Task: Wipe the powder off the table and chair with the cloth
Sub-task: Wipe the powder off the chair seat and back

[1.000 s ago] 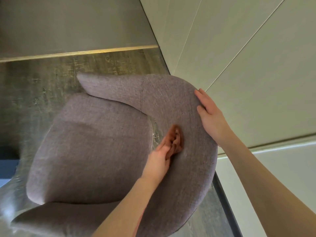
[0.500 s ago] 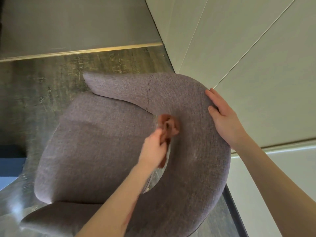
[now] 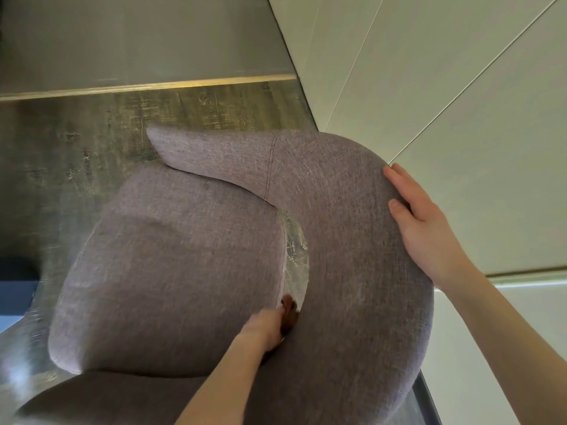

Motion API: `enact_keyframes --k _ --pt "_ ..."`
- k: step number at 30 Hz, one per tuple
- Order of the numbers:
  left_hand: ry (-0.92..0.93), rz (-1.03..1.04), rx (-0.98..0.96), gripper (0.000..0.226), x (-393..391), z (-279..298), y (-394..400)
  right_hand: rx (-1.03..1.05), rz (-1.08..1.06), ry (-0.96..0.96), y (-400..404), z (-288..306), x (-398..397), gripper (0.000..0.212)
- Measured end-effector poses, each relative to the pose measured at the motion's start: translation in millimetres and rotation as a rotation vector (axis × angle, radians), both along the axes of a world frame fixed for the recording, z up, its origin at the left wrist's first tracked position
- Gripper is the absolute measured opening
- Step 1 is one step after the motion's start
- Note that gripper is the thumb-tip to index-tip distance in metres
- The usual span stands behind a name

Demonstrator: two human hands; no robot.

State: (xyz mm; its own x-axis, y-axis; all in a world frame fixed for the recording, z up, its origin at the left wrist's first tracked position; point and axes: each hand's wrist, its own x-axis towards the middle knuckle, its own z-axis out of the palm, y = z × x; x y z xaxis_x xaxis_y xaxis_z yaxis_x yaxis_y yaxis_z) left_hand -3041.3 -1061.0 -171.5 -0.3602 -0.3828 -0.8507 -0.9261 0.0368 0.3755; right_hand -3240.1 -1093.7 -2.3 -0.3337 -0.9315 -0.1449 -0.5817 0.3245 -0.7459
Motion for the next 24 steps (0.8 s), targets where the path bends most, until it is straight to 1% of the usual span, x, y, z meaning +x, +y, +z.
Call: enact_keyframes --k 1,2,5,6,8,11,13,15,17,20,22,23,24 --pt "-0.037 -0.013 0.018 0.053 10.2 -4.0 5.1 -0.003 0.001 0.003 -0.1 0.4 0.6 0.047" --pt "-0.057 0.019 0.004 0.054 16.9 -5.3 7.1 -0.005 0.001 0.006 -0.3 0.6 0.8 0.047" --pt "0.014 0.252 -0.099 0.053 13.8 6.4 -4.0 0.005 0.01 0.031 -0.1 1.7 2.0 0.047" --pt "0.074 0.345 -0.133 0.052 5.7 15.0 -12.0 0.007 0.014 0.039 -0.2 2.3 2.4 0.047" --pt "0.263 0.494 -0.206 0.046 -16.8 43.5 -28.0 0.009 0.018 0.052 -0.1 3.3 3.3 0.047" --pt "0.539 0.589 -0.371 0.042 -47.4 96.7 -36.4 0.002 0.02 0.069 -0.5 2.2 3.4 0.048" --pt "0.675 0.534 -0.513 0.042 -56.2 123.2 -21.6 -0.009 0.02 0.07 -1.0 1.5 2.6 0.048" --pt "0.776 0.347 -0.637 0.052 -53.8 128.7 0.8 -0.017 0.017 0.055 -1.3 1.0 2.5 0.049" --pt "0.845 0.219 -0.674 0.059 -42.5 113.3 16.0 -0.009 0.007 0.033 -0.6 0.6 1.8 0.049" --pt "0.931 0.126 -0.789 0.048 -21.4 82.5 25.3 -0.008 -0.005 0.015 -0.3 0.9 1.8 0.049" --pt "0.956 0.099 -0.836 0.044 -12.3 65.0 32.1 0.0 -0.005 0.019 0.3 1.4 2.3 0.049" --pt "0.952 0.097 -0.824 0.045 -7.2 55.6 36.6 0.006 -0.002 0.021 0.7 1.8 2.7 0.049" --pt "0.937 0.089 -0.771 0.046 -1.7 47.1 41.0 0.01 -0.002 0.022 1.0 2.2 3.1 0.049"
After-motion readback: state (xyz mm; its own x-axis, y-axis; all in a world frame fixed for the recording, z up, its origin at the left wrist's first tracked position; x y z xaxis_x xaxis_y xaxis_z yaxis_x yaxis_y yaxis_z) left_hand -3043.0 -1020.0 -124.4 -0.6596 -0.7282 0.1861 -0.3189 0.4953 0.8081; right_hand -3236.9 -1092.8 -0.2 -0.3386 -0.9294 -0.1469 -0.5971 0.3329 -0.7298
